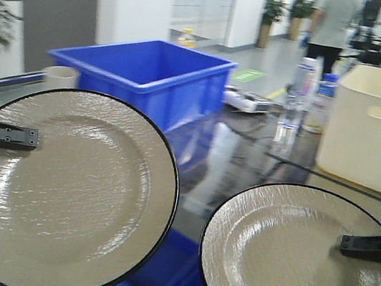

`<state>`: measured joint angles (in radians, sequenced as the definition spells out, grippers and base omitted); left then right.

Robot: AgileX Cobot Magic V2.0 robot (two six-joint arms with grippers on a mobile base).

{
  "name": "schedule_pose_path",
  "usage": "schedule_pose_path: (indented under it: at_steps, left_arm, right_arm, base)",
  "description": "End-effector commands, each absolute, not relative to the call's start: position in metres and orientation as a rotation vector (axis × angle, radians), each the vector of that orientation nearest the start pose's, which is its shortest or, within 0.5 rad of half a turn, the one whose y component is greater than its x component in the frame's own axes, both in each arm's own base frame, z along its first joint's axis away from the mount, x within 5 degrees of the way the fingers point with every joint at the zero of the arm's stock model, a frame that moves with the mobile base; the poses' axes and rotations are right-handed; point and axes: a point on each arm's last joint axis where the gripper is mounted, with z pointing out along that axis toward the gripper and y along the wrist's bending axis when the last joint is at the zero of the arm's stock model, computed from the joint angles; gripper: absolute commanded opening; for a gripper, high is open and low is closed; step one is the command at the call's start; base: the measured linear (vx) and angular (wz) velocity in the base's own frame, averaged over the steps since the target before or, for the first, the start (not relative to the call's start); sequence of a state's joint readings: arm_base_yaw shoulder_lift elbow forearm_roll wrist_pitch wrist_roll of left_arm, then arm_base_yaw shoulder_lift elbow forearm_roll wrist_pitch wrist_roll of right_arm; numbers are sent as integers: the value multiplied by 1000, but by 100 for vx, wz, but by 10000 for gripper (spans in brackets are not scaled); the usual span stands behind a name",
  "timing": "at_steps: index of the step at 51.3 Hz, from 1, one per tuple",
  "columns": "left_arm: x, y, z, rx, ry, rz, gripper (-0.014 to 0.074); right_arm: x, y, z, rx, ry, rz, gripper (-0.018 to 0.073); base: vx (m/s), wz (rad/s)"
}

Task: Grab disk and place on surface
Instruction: 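Hold both plates raised while the base drives to the steel table, then carry both plates toward the plate stack in front of the bin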

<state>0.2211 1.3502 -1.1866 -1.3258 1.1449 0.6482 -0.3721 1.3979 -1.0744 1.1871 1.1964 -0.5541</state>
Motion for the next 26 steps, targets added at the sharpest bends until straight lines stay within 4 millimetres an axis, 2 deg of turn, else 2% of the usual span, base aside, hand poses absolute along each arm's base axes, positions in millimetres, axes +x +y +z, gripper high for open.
schedule_pose_path:
  at_steps: [1, 26]
  left_arm:
    - [264, -26, 417, 27, 1863, -1349, -5]
    - [264, -26, 418, 24, 1862, -1347, -5]
  right_arm:
    - [267, -15, 360, 203, 2108, 1334, -9]
    - [267, -15, 360, 203, 2108, 1334, -9]
  base:
    - [31, -73]
    - [26, -67]
